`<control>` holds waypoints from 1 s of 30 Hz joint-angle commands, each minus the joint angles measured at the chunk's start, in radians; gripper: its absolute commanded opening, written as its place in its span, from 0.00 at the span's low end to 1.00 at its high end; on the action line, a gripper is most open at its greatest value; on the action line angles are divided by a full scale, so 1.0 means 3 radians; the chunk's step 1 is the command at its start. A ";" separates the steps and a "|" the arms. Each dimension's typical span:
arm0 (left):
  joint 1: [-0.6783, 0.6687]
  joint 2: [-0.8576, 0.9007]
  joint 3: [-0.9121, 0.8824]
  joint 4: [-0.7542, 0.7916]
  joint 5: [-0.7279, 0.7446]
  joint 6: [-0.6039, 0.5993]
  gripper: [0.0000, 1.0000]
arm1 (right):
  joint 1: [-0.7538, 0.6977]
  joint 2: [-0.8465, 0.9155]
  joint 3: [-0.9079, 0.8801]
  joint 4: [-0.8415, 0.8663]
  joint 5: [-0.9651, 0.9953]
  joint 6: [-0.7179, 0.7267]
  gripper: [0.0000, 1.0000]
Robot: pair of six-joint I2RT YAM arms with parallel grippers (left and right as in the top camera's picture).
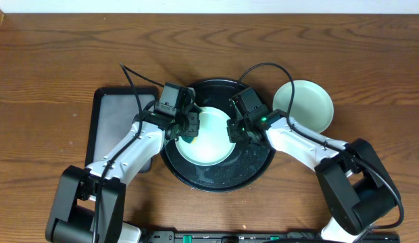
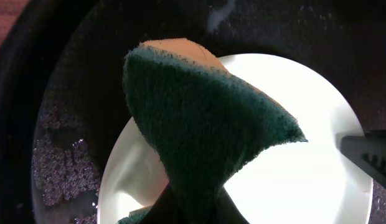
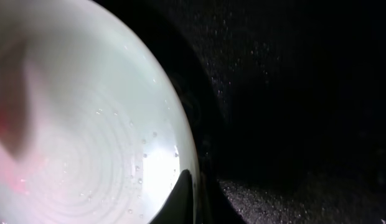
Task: Clean dirty plates on tray and stack at the side
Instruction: 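Scrub the light-blue plate with the sponge while right gripper holds rim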
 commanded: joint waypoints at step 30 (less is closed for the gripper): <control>-0.0128 0.0331 0.0123 0.0076 0.1108 0.0006 0.07 | 0.0033 0.0048 0.0028 0.0014 0.0020 0.0000 0.01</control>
